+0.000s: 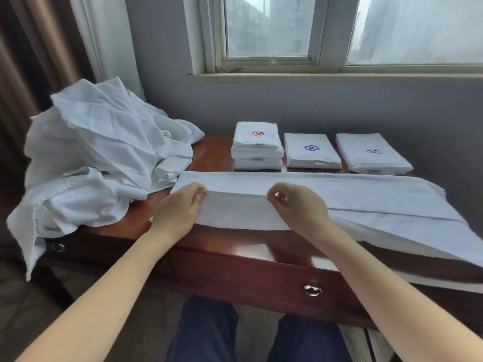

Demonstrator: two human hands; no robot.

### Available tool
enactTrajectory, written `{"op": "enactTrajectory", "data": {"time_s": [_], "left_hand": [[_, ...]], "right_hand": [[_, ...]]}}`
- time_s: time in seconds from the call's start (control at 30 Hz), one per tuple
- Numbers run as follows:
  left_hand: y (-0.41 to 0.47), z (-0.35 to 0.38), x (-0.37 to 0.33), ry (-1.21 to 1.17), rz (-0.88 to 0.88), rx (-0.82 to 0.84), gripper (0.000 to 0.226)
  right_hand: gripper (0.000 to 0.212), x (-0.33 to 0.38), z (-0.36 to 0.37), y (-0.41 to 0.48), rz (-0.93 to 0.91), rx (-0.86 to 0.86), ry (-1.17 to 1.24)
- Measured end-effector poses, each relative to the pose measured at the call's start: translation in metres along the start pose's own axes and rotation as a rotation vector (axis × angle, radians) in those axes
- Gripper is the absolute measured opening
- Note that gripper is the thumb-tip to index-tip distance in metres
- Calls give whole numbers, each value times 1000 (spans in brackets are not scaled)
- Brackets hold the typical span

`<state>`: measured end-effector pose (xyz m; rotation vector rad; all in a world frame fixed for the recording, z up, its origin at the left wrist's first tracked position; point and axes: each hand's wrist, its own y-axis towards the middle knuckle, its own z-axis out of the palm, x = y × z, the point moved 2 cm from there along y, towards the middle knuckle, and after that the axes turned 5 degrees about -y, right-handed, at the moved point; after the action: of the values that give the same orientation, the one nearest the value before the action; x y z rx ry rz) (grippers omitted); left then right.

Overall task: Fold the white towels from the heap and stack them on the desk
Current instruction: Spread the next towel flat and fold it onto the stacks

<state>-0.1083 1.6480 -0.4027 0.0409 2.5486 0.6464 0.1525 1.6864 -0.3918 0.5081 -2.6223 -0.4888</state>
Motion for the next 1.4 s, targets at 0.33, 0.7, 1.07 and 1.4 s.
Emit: {"op": "enactTrajectory", "data": {"time_s": [0.33, 0.7, 1.07, 1.4], "left_hand": [[89, 32, 19, 90, 23, -7, 20], [121, 79, 22, 247, 145, -1, 56], [114, 101, 23, 183, 55, 489, 50], [75, 80, 33, 183, 80, 505, 51]], "right_hand": [[19, -29, 25, 107, -188, -119, -160], [14, -64, 77, 141, -161, 71, -69], [16, -58, 80, 131, -158, 32, -100], [19, -31, 72, 89, -123, 52, -87]]}}
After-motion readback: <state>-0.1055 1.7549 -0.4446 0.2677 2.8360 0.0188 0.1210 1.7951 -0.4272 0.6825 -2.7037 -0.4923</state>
